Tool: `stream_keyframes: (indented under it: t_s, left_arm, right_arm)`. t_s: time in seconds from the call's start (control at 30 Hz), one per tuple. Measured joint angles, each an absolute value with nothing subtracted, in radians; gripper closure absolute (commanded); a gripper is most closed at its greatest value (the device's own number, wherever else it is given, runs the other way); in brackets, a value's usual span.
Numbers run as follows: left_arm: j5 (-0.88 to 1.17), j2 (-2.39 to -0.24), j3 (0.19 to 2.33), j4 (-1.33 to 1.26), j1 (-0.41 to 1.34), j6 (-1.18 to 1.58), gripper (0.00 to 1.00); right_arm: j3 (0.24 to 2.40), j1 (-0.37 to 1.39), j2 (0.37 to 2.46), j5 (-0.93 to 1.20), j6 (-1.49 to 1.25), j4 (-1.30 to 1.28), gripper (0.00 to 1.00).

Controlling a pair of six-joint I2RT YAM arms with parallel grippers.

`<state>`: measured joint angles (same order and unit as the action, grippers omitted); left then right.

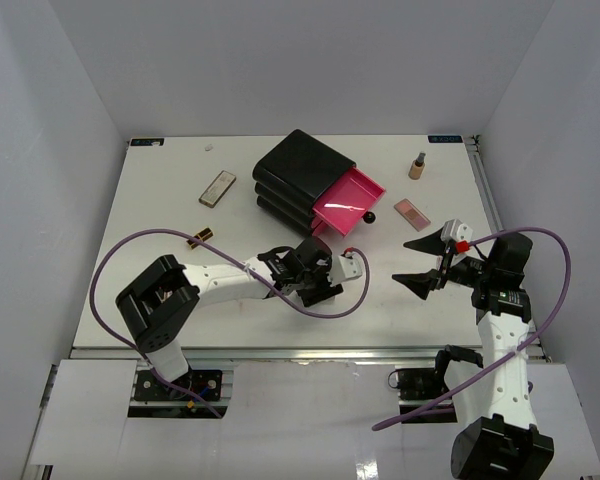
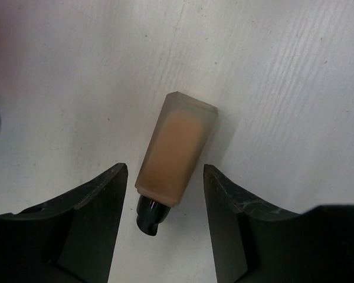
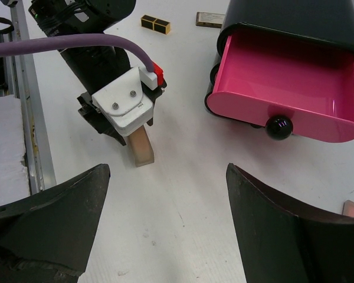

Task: Organize the makeup

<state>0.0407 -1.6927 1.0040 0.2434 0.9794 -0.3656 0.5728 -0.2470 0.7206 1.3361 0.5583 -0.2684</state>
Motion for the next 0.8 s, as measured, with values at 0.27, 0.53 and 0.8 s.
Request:
stream_keyframes:
  t_s: [0.27, 0.53, 0.8]
  left_arm:
    - [0.038, -1.687, 0.994, 0.229, 0.979, -0.37, 0.35]
    - [0.052, -1.7, 0.994, 0.229, 0.979, -0.379, 0.39]
    - [0.058, -1.731, 0.994, 0.228, 0.979, -0.382, 0.74]
  right_arm:
    - [0.573, -0.247, 0.719, 1.339, 0.558, -0.268, 0.14]
    - [0.573, -0.248, 0.719, 1.339, 0.557, -0.268, 0.14]
    - [0.573, -0.248, 0.719, 1.339, 0.557, -0.268, 0.14]
